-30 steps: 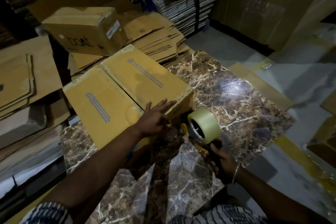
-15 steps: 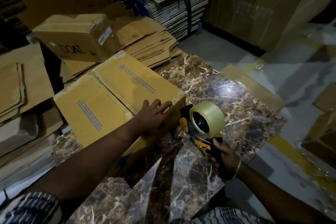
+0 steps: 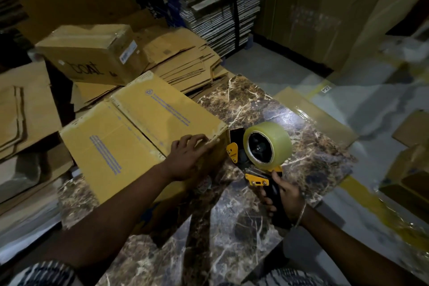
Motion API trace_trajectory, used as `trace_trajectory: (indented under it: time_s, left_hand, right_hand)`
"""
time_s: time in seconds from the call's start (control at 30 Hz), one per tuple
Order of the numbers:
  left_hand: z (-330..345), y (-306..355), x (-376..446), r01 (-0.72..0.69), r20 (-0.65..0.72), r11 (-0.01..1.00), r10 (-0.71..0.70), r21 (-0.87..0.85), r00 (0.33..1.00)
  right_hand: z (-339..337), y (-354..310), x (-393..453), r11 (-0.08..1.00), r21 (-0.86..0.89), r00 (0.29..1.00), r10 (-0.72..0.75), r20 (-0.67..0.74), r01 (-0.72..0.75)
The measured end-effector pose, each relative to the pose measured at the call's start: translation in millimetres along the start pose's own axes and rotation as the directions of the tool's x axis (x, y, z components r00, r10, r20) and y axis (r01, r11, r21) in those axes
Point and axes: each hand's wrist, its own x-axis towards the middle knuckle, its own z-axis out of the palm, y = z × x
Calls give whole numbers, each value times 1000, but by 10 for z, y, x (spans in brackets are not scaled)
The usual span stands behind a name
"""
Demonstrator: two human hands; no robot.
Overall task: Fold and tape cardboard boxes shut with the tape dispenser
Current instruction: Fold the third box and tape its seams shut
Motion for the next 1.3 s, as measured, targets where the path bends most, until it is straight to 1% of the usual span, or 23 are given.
trace_trajectory:
  time_s: [0.1,0.2,0.27,0.37,0.5,0.6,0.7,0.77,0.87,1.0,1.13,1.23,1.3]
  left_hand:
    - [59,20,-17,134,-10,985,-136,-110,991]
    - [123,66,13,229,2,970,-229,-87,973]
    - [136,119,27,236,2,969,-237,-74,972]
    - [110,155,29,238,-5,969,-239,-57,971]
    - [101,154,10,238,-35,971,-238,-13,971]
    - [135,155,-34,174,-66,985,-173,12,983]
    - [179,139,-138,10,-102,1000,-10,-2,995]
    - [220,119,-224,-67,-111,997,71,40,991]
    - [272,109,-405,-179,-157,979,193,98,969]
    - [361,105,-685,-284,-191,945,313,162,931]
    - [477,88,-1105,-335,-206,936,350,106,914]
    - [558,30,-1433,-358,-282,934,346,9,895]
    - [592,11,-1619,-352,-315,936,331,-9,889]
  right_hand:
    - [31,-61,-16,1000,1,1000,-4,9,4]
    - [78,-128,-28,1000,28,999,9,42,-10]
    - [129,-188,-35,999,46,997,9,73,-12]
    - [212,-284,-28,1000,22,993,-9,119,6]
    - [309,-403,24,999,8,979,30,203,-33]
    - [433,-474,64,998,-34,975,64,212,-58]
    - [612,-540,81,995,-64,971,93,219,-80]
    - [736,-570,91,991,-86,971,114,209,-98]
    - [880,-574,124,987,-122,971,126,202,-102]
    - [1014,-521,198,977,-190,965,135,225,-93]
    - [1139,-403,279,970,-197,959,184,216,-142]
    - [1239,-301,360,964,-217,951,206,229,-157]
    - [1313,-223,410,959,-222,941,231,246,-177]
